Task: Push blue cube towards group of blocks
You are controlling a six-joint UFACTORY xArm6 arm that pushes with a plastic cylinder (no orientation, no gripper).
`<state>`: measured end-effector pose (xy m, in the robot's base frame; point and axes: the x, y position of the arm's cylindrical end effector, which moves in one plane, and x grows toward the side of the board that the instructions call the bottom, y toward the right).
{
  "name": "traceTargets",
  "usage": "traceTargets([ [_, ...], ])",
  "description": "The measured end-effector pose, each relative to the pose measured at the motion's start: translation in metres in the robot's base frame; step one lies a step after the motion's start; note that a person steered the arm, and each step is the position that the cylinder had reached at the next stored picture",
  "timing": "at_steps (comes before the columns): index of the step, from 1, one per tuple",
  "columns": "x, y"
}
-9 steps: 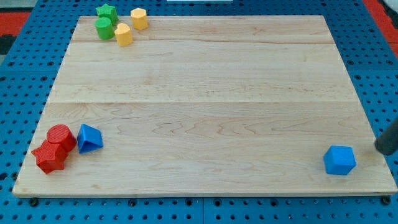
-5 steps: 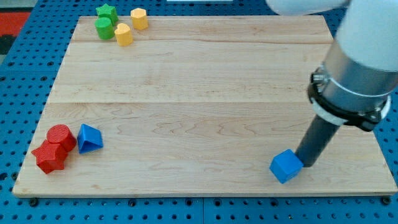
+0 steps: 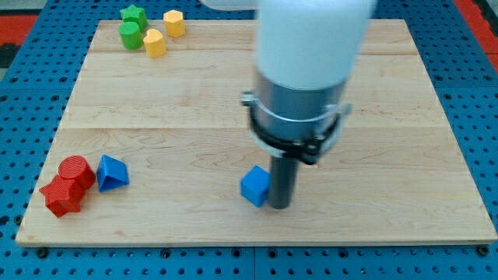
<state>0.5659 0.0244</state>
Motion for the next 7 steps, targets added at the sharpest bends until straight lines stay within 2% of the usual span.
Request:
traceTargets([
  [1,-0.007,0.039],
  [2,-0.025,0.008],
  [3,-0.023,-0.065],
  [5,-0.008,-0.076],
  [6,0.014,-0.109],
  [7,0.011,-0.173],
])
